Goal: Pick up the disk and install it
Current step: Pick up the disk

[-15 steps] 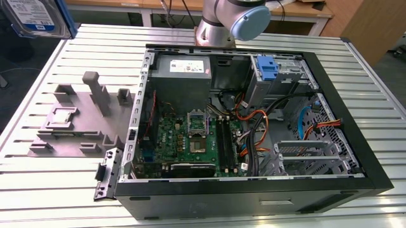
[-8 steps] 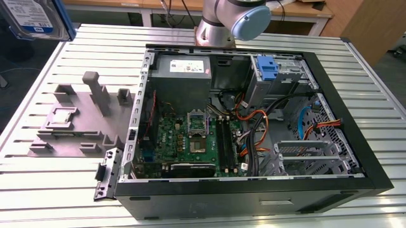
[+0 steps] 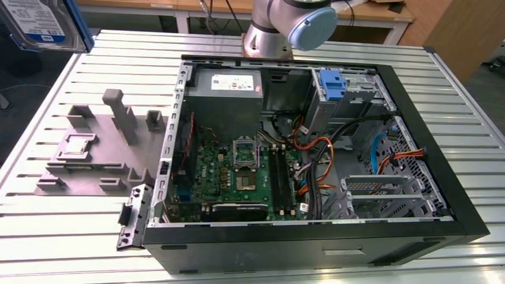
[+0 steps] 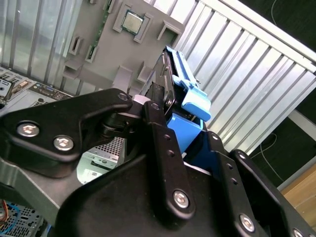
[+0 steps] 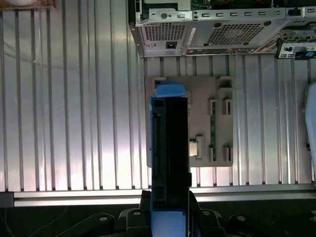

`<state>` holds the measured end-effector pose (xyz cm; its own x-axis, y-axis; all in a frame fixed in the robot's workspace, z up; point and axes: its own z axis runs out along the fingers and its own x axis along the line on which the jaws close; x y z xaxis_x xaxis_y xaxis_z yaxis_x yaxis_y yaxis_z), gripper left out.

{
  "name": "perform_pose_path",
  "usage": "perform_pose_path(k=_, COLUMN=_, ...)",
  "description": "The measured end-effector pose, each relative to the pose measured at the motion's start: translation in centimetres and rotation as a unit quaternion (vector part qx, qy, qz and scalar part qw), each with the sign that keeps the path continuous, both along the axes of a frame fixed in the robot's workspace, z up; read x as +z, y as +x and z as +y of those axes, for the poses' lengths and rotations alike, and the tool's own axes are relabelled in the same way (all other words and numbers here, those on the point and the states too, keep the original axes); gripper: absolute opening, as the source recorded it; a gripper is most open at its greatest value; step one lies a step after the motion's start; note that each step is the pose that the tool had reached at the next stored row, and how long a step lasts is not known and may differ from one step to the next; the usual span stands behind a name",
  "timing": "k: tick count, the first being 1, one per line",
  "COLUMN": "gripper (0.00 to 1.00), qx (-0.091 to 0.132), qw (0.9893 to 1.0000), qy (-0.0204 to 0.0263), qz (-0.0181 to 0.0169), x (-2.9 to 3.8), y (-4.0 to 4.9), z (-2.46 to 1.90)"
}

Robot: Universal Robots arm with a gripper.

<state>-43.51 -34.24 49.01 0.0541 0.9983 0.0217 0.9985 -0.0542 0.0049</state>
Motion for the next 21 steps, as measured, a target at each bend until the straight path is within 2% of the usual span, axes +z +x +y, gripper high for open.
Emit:
perform_pose_path(k=15, gripper=0.37, qx=0.0, qw=1.0, qy=0.0, qz=0.0, x=0.0, y=0.42, z=-0.07)
perform_pose_path(k=21, gripper=0.37, qx=0.0, qw=1.0, qy=0.0, qz=0.0, x=-0.02, y=0.99, z=-0.07)
